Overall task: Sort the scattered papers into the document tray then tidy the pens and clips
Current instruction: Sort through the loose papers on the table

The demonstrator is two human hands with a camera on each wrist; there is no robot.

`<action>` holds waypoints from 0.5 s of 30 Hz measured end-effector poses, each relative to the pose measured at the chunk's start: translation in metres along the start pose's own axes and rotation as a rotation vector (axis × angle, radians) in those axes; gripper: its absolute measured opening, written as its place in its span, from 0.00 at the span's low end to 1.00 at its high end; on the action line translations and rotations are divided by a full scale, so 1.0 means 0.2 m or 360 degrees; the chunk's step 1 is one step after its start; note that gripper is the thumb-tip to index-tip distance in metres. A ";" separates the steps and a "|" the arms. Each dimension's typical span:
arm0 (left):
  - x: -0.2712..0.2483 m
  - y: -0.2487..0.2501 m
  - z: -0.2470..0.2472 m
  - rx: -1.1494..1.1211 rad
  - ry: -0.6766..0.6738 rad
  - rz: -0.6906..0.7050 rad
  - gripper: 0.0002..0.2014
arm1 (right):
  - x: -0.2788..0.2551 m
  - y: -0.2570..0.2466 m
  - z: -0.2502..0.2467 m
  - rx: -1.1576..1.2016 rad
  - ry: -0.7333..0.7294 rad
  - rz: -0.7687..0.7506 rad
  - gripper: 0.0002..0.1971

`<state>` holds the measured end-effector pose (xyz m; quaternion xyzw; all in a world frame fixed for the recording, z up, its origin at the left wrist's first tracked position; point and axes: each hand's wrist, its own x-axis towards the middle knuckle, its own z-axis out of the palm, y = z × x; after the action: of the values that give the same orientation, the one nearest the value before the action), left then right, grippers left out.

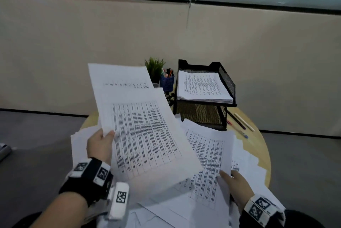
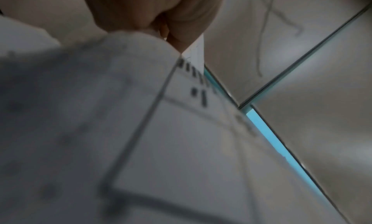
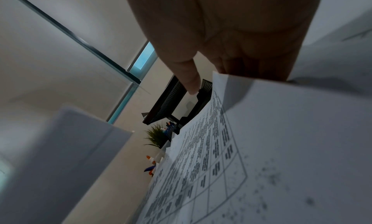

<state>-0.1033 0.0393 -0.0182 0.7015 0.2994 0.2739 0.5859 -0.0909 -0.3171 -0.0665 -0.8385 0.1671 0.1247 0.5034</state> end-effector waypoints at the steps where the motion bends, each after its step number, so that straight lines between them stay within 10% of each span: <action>1: -0.04 -0.05 0.03 0.0022 -0.0041 -0.0035 0.13 | -0.01 0.00 0.00 0.0034 0.0018 -0.0002 0.21; 7: -0.26 -0.27 0.20 0.0089 -0.0264 -0.0296 0.26 | -0.02 0.00 0.01 0.0132 0.0031 0.0050 0.20; 15: -0.31 -0.31 0.29 0.0105 -0.0332 -0.0449 0.18 | -0.07 0.01 0.02 -0.0102 0.0015 0.0017 0.19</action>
<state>-0.1077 -0.0371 -0.0904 0.6958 0.3414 0.1047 0.6231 -0.1051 -0.3119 -0.0637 -0.8539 0.1699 0.1288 0.4748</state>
